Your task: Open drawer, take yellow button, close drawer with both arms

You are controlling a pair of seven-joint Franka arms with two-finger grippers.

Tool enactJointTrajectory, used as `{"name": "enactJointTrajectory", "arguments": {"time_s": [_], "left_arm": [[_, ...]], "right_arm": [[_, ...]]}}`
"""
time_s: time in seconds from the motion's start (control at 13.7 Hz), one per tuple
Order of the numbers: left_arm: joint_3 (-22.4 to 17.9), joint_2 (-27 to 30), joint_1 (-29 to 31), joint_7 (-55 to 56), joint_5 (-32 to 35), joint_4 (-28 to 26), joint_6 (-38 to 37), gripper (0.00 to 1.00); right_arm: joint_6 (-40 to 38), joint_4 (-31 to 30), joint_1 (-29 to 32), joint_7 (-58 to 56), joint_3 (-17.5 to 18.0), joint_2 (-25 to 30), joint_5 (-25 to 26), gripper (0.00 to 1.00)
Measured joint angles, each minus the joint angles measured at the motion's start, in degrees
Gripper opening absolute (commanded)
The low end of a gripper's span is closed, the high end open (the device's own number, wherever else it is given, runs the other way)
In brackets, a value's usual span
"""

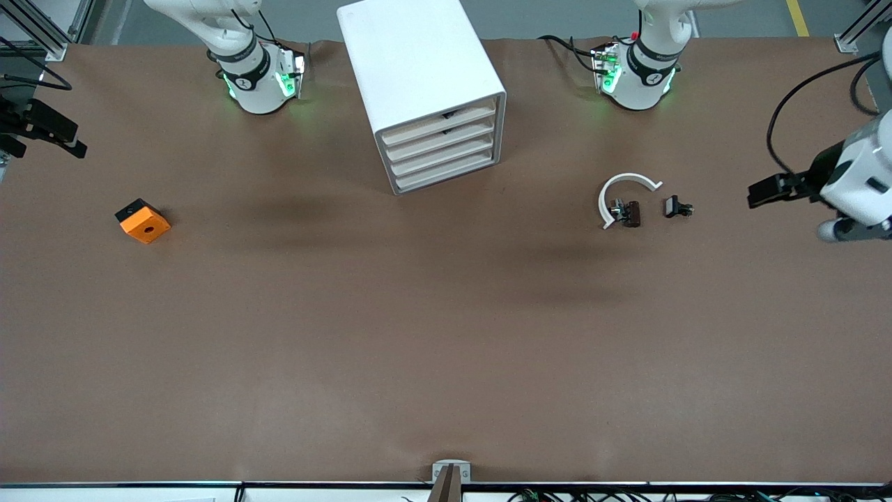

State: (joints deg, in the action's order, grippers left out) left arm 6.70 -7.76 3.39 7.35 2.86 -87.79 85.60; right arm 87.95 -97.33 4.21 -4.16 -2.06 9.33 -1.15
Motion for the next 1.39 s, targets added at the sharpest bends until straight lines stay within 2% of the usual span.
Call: {"name": "enactJointTrajectory", "arguments": {"time_s": [0.29,0.73,0.95,1.39], "left_arm": [[0.4,-3.6,-2.5,7.8,0.2,0.4,1.9,1.00],[0.7,-9.7,-7.4,31.7,0.4,0.6,2.1,1.00],[0.8,-13.4,-11.3,48.1,-3.0,0.7,2.2,1.00],[0.9,-17.4,-14.3,76.6,-10.5,1.4,1.5,1.00]], "right_arm": [[0.0,0.2,0.0,0.0,0.0,0.0,0.0,1.00],[-0.4,0.6,0.0,0.0,-0.1,0.1,0.1,1.00],[-1.4,0.5,0.0,0.0,-0.4,-0.3,0.3,1.00],[-0.6,0.6,0.2,0.0,-0.8,-8.9,0.3,1.00]]}}
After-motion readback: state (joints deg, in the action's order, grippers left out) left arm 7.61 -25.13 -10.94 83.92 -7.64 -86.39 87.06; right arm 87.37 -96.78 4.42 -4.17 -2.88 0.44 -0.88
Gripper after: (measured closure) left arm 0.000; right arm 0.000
